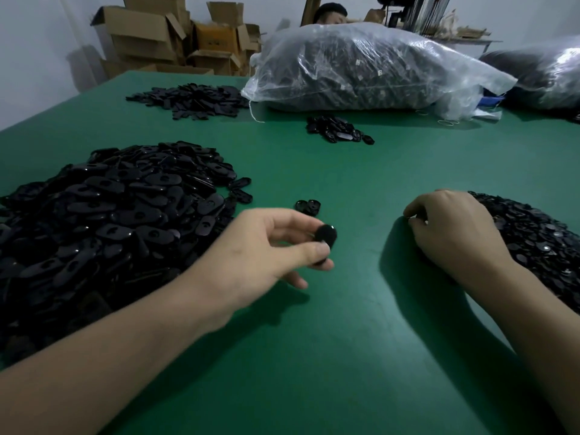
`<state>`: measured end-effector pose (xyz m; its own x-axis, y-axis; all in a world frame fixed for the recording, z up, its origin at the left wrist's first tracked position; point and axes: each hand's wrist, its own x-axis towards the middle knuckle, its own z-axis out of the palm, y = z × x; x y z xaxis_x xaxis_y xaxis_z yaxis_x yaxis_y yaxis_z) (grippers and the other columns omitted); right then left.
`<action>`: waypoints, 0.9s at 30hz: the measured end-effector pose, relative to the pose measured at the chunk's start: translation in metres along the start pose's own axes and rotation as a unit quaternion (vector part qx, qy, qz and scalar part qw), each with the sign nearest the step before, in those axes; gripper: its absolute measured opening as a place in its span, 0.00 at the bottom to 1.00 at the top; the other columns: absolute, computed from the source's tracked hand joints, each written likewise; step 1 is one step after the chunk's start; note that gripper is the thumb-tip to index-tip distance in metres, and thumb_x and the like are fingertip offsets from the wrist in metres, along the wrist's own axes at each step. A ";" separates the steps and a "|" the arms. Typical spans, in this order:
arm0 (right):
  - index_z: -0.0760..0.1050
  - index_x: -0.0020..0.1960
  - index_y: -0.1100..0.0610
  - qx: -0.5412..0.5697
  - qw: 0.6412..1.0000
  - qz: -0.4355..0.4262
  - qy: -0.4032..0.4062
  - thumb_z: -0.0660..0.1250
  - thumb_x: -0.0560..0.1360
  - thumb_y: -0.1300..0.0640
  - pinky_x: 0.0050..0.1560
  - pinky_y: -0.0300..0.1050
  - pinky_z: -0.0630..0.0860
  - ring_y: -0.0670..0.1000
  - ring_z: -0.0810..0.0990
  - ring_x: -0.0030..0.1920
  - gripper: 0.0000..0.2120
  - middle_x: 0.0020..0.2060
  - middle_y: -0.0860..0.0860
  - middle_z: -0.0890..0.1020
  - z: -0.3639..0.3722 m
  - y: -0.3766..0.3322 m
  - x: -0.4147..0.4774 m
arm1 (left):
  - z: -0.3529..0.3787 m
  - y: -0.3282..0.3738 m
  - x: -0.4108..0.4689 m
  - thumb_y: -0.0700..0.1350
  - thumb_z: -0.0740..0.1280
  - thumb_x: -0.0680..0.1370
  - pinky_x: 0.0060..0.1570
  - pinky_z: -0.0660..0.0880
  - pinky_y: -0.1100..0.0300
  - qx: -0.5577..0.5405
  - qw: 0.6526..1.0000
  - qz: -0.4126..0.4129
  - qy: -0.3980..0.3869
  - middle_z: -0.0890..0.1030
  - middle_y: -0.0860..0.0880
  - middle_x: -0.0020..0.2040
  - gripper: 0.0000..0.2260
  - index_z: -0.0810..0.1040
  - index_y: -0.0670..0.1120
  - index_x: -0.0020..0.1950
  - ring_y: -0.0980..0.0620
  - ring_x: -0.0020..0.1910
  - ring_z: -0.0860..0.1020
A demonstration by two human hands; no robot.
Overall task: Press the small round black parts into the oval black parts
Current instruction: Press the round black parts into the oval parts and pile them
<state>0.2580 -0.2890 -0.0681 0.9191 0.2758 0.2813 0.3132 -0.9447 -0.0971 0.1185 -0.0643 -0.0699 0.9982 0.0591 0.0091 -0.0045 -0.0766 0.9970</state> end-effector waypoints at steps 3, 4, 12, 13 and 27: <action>0.84 0.57 0.56 0.027 0.999 0.000 0.022 0.65 0.77 0.66 0.54 0.55 0.78 0.61 0.81 0.54 0.14 0.51 0.57 0.86 0.000 0.000 -0.001 | 0.005 -0.011 -0.004 0.37 0.74 0.78 0.35 0.81 0.63 -0.021 1.000 -0.004 -0.021 0.87 0.45 0.47 0.06 0.83 0.42 0.54 0.47 0.47 0.88; 0.84 0.57 0.56 0.034 0.999 0.000 0.029 0.65 0.77 0.67 0.53 0.55 0.78 0.61 0.81 0.53 0.14 0.50 0.56 0.86 0.001 0.000 -0.001 | 0.006 -0.014 -0.004 0.36 0.74 0.78 0.36 0.81 0.62 -0.016 1.000 0.002 -0.024 0.87 0.45 0.47 0.06 0.83 0.42 0.54 0.47 0.47 0.88; 0.81 0.56 0.51 0.039 0.997 -0.004 0.060 0.70 0.73 0.61 0.54 0.56 0.75 0.59 0.79 0.52 0.13 0.44 0.51 0.83 0.002 -0.002 -0.001 | 0.004 -0.022 -0.003 0.36 0.73 0.78 0.37 0.82 0.60 0.014 0.999 0.038 -0.001 0.87 0.44 0.45 0.05 0.83 0.43 0.53 0.49 0.46 0.88; 0.81 0.57 0.50 0.025 0.998 -0.002 0.063 0.72 0.73 0.59 0.56 0.56 0.73 0.60 0.78 0.54 0.13 0.46 0.52 0.82 0.002 -0.001 -0.001 | 0.003 -0.022 -0.003 0.36 0.73 0.78 0.37 0.82 0.60 0.014 0.999 0.037 -0.001 0.87 0.44 0.44 0.05 0.83 0.43 0.53 0.48 0.45 0.88; 0.84 0.48 0.51 -0.040 0.998 0.037 0.025 0.71 0.78 0.49 0.55 0.56 0.67 0.61 0.74 0.56 0.07 0.45 0.54 0.83 0.001 0.003 0.001 | 0.003 -0.027 -0.001 0.37 0.74 0.78 0.40 0.82 0.61 0.017 0.999 0.040 -0.012 0.87 0.44 0.44 0.05 0.83 0.44 0.53 0.48 0.45 0.88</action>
<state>0.2604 -0.2910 -0.0688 0.9256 0.1971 0.3230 0.2224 -0.9740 -0.0429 0.1174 -0.0649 -0.0967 0.9959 0.0286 0.0857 -0.0819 -0.1132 0.9902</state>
